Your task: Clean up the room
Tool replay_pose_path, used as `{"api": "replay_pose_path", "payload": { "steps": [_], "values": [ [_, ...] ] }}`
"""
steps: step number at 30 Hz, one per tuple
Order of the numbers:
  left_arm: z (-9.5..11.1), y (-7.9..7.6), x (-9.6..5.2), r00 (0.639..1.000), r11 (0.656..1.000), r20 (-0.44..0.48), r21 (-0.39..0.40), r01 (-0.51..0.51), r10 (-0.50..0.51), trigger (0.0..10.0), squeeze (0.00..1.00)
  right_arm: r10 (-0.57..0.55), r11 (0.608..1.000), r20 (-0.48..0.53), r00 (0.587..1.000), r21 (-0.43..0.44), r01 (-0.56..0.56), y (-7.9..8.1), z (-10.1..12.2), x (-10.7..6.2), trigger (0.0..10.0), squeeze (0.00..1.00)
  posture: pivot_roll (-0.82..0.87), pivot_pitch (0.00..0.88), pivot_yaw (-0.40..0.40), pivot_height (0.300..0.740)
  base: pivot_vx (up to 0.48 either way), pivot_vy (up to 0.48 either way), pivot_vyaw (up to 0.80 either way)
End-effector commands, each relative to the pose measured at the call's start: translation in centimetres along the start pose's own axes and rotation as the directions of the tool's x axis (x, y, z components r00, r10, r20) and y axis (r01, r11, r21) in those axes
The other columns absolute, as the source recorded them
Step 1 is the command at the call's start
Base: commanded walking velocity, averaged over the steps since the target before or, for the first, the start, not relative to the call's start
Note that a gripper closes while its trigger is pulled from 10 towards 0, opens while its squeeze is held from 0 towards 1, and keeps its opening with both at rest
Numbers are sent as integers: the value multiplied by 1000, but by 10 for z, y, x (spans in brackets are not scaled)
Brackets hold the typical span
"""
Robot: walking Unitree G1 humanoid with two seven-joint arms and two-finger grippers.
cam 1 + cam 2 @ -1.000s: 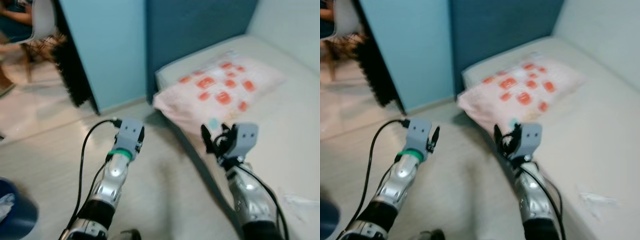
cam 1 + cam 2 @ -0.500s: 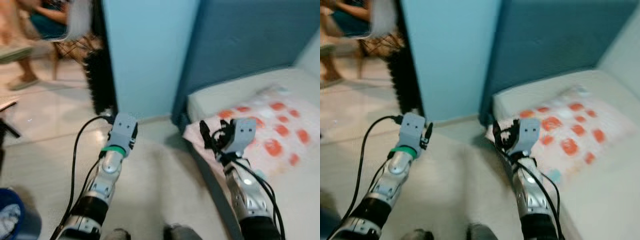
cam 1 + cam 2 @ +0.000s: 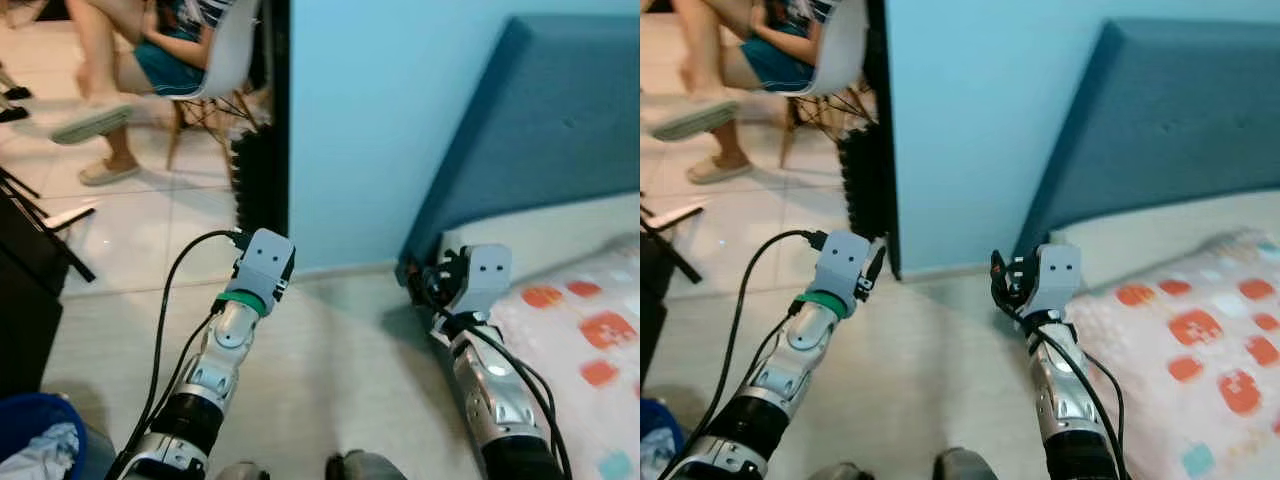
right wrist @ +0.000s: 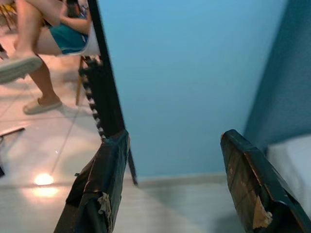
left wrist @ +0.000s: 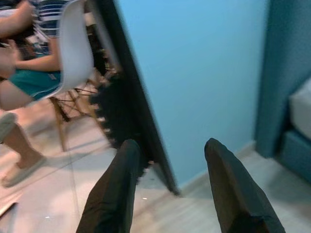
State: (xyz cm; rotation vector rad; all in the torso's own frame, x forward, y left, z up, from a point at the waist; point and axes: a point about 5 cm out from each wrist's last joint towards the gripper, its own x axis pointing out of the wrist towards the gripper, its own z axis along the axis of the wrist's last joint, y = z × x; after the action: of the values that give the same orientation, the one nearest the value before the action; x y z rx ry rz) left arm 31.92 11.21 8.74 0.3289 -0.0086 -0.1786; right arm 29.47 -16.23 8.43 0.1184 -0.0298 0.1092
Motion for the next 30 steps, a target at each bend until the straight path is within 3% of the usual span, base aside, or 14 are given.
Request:
{"api": "replay_pose_path", "payload": {
  "steps": [1, 15, 27, 30],
  "values": [
    [-3, -5, -3, 999, 999, 0, 18, 34, -34, 10000, 0, -15, 1000, -39, 999, -10, 15, -2, -10, -5, 10000, 0, -114, 0, 14, 740, 382, 0, 0],
    [8, -17, -3, 992, 992, 61, 74, 104, -109, 10000, 0, -16, 1000, -52, 999, -14, 15, -1, -13, -5, 10000, 0, -116, 0, 15, 740, 433, 0, 0],
    [8, -19, -3, 991, 991, 56, 76, 114, -119, 10000, 0, -19, 1000, -57, 998, -15, 18, -1, -15, -5, 10000, 0, -115, 0, 16, 740, 421, 0, 0],
    [6, -25, -8, 984, 984, 48, 64, 166, -169, 10000, 0, -20, 1000, -65, 998, -16, 19, -1, -17, -6, 10000, 0, -114, 0, 15, 740, 0, 0, 0]
  ]
}}
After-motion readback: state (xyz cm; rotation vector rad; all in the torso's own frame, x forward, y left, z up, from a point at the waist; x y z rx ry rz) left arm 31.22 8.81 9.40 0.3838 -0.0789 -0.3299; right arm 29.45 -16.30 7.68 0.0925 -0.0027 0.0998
